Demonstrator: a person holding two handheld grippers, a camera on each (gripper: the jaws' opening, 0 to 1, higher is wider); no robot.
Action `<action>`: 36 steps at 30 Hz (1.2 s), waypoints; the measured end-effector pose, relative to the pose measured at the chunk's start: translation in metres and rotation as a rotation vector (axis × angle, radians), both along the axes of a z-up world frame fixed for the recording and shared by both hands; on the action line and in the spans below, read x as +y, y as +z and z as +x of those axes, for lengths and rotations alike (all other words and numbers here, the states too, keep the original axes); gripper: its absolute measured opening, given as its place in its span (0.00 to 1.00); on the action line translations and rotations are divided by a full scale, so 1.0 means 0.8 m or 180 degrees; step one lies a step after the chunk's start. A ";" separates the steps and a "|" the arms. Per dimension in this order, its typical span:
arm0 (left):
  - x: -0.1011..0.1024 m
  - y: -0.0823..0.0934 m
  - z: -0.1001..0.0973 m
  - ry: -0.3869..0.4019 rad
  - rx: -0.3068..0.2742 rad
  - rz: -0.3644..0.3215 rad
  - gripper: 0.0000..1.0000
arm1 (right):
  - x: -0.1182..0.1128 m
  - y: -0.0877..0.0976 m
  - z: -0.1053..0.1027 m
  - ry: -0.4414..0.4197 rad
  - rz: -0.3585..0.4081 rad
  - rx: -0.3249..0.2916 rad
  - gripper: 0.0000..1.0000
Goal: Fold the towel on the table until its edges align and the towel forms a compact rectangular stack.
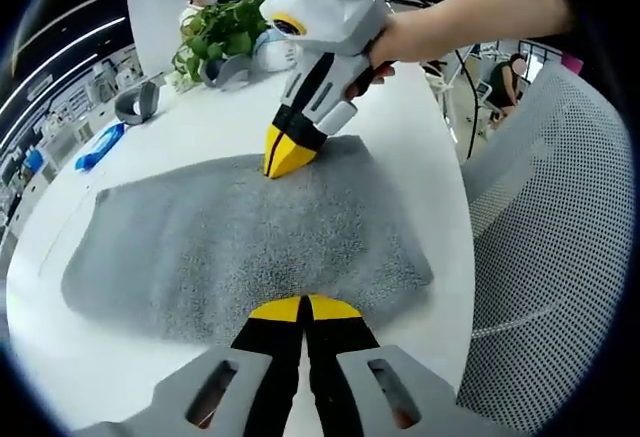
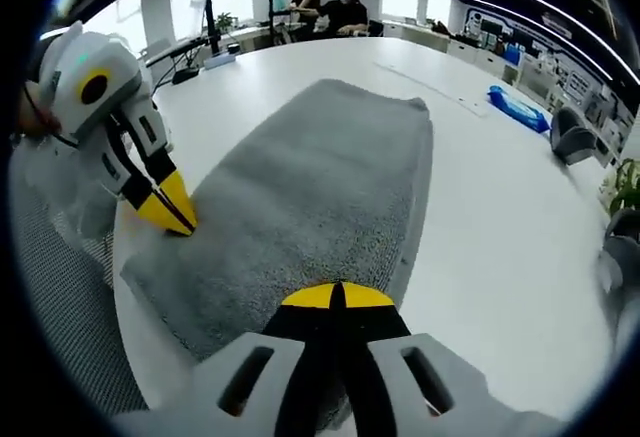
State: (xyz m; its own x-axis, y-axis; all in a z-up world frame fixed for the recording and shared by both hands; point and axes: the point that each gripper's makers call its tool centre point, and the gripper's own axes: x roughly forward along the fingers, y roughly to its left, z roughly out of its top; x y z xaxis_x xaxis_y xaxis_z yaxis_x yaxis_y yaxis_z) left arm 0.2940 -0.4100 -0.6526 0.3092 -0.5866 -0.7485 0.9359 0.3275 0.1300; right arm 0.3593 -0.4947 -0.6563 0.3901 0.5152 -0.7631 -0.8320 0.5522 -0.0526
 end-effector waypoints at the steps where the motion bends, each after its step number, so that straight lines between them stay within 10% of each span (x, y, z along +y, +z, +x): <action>1: 0.001 -0.001 -0.001 -0.0021 -0.0031 0.0053 0.01 | 0.000 0.000 -0.002 0.0085 -0.0075 -0.0027 0.00; 14: 0.019 -0.001 -0.014 0.0237 -0.0061 0.0276 0.01 | -0.004 -0.001 -0.046 0.0622 -0.0275 -0.0139 0.00; 36: 0.016 -0.001 -0.016 0.0241 -0.0237 0.0257 0.01 | -0.023 0.003 -0.078 0.0796 0.0383 -0.0280 0.00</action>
